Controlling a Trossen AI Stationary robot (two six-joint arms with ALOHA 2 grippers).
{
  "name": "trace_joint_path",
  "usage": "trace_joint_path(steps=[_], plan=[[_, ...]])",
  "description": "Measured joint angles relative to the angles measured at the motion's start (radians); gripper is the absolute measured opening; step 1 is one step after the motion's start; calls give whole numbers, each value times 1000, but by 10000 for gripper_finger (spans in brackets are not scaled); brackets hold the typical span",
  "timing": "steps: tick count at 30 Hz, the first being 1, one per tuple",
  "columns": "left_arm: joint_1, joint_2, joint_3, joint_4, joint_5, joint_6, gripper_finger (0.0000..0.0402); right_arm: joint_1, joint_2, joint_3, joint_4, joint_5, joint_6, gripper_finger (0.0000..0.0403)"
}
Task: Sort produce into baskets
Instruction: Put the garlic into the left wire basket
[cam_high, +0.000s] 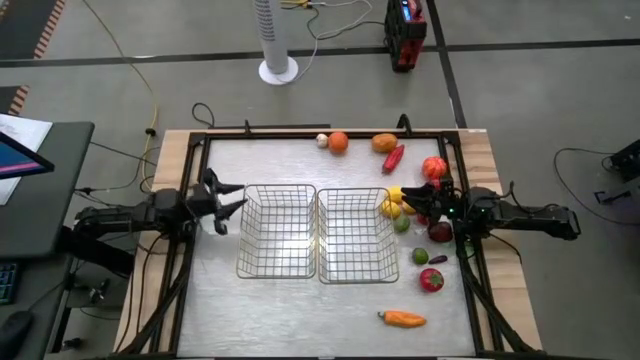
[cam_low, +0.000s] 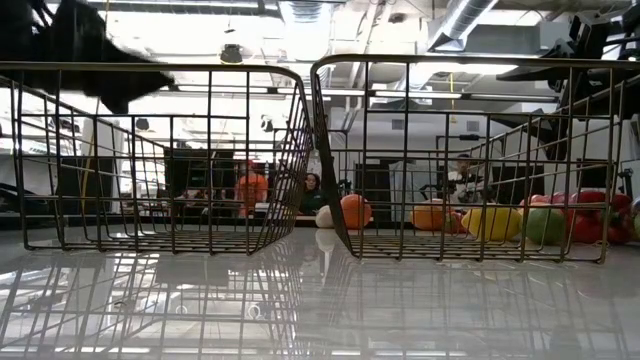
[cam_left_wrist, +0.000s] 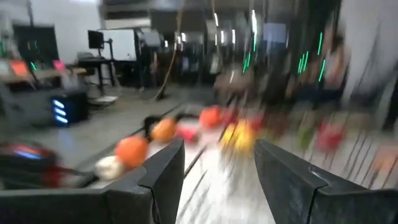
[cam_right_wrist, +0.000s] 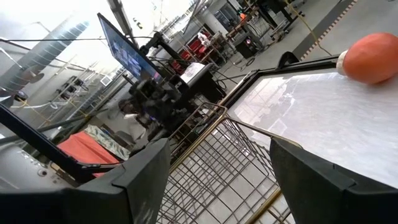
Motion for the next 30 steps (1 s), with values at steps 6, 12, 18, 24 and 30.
trace_joint_path(steps=[6,12,18,24,30], plan=[[0,0,1,285,-143,-391,183,0,0,-1,116,10,139,302],[0,0,2,466,-323,-605,183,0,0,12,217,10,128,302],[0,0,2,440,-400,-798,183,0,0,15,221,-56,127,302],[0,0,2,371,-496,-806,183,1,0,17,237,-100,134,302],[0,0,2,353,-551,-809,183,10,0,17,232,-108,185,302]])
